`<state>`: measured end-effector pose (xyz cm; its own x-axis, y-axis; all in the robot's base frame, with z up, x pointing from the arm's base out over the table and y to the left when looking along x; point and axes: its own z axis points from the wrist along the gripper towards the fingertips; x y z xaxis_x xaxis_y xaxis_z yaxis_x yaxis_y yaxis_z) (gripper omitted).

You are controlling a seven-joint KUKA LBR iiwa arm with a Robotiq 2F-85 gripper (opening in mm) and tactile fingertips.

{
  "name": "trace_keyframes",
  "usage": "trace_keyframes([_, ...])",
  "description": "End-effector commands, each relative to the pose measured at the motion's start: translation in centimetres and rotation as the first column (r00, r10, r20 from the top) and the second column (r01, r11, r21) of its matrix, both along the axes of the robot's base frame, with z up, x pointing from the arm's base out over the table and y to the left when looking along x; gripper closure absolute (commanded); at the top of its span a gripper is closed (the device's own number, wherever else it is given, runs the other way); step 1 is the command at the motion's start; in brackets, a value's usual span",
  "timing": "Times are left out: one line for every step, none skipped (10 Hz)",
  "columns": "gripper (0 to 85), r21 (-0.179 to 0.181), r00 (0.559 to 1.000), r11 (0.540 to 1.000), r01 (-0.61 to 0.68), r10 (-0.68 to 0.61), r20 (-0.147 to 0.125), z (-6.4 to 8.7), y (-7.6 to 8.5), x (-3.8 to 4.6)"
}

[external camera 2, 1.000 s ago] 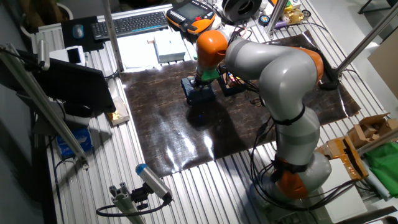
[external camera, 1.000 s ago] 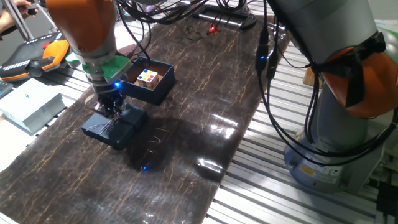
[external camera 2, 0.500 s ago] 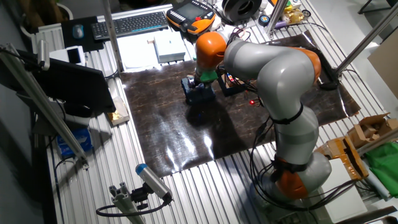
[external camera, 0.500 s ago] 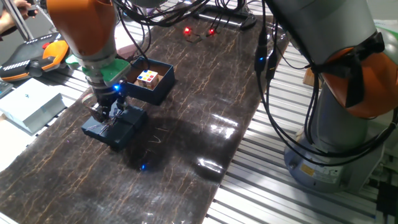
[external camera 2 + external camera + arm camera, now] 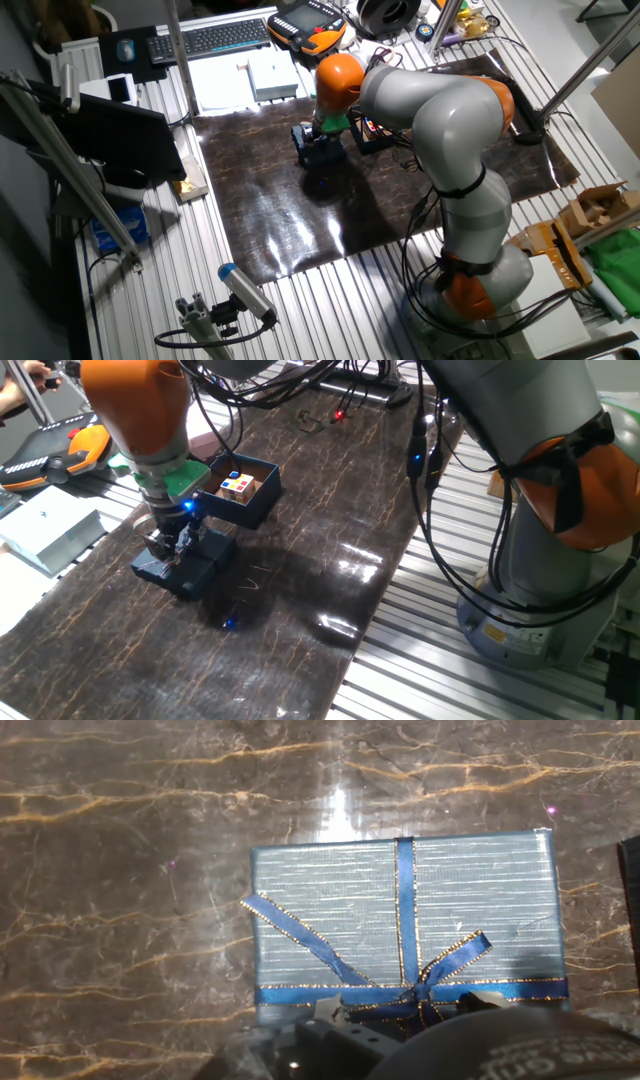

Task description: Cover the box

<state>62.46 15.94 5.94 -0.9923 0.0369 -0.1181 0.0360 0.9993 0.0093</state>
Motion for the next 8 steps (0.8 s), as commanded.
trace_keyframes([21.7, 0.001, 1.0, 1.0, 0.0, 0.0, 0.0, -0.06, -0.01, 0.01])
trace_keyframes([22.0, 0.005, 1.0, 1.0, 0.0, 0.0, 0.001, -0.1, -0.01, 0.02])
trace_keyframes([22.0, 0.006, 1.0, 1.0, 0.003, -0.003, 0.004, -0.12, 0.01, 0.03])
trace_keyframes([22.0, 0.006, 1.0, 1.0, 0.003, -0.003, 0.006, -0.17, 0.01, 0.05])
trace_keyframes([22.0, 0.006, 1.0, 1.0, 0.003, -0.003, 0.008, -0.2, 0.02, 0.06])
trace_keyframes([22.3, 0.006, 1.0, 1.0, 0.008, -0.008, 0.007, -0.21, 0.03, 0.07])
trace_keyframes([22.3, 0.004, 1.0, 1.0, 0.009, -0.009, 0.007, -0.23, 0.02, 0.09])
trace_keyframes([22.3, 0.001, 1.0, 1.0, 0.011, -0.011, 0.008, -0.33, 0.03, 0.11])
